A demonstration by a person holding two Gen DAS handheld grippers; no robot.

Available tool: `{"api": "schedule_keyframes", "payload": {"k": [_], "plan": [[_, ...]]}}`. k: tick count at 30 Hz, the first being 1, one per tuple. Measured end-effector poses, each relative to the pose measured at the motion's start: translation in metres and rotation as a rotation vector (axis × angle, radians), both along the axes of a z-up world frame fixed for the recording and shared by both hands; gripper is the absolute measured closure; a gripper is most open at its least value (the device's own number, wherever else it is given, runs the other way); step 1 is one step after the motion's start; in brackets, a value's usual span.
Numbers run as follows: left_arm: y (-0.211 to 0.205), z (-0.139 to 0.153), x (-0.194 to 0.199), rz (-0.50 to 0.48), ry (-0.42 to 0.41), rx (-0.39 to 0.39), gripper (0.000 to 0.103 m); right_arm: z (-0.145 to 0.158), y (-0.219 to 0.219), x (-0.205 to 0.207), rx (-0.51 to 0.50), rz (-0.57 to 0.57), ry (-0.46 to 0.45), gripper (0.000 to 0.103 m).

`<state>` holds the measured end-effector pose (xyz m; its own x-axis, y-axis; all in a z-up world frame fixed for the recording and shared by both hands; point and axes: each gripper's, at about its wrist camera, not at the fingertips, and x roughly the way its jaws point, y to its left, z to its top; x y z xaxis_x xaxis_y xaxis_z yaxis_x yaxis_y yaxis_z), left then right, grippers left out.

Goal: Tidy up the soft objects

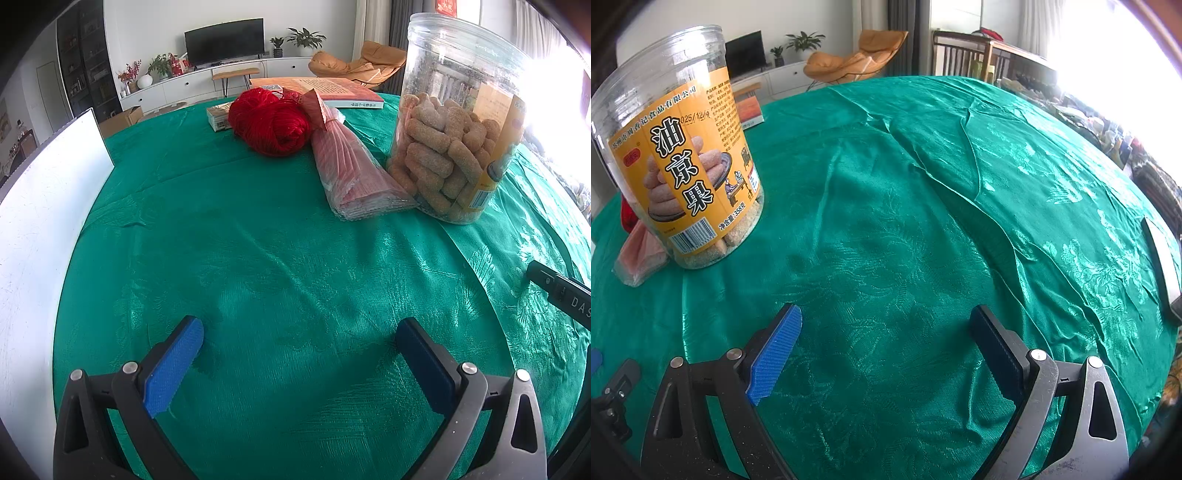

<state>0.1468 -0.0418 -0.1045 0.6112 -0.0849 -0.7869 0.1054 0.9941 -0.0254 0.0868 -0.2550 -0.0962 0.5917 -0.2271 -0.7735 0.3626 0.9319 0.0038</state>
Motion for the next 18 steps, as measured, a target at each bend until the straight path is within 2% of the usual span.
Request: {"api": "schedule_keyframes", "payload": {"k": [18], "plan": [[-0.0001,0.0001,-0.0002,0.000,0.000,0.000,0.000,-0.0001,-0.0011,0.0003,0.000,0.000,0.000,0.009]]}}
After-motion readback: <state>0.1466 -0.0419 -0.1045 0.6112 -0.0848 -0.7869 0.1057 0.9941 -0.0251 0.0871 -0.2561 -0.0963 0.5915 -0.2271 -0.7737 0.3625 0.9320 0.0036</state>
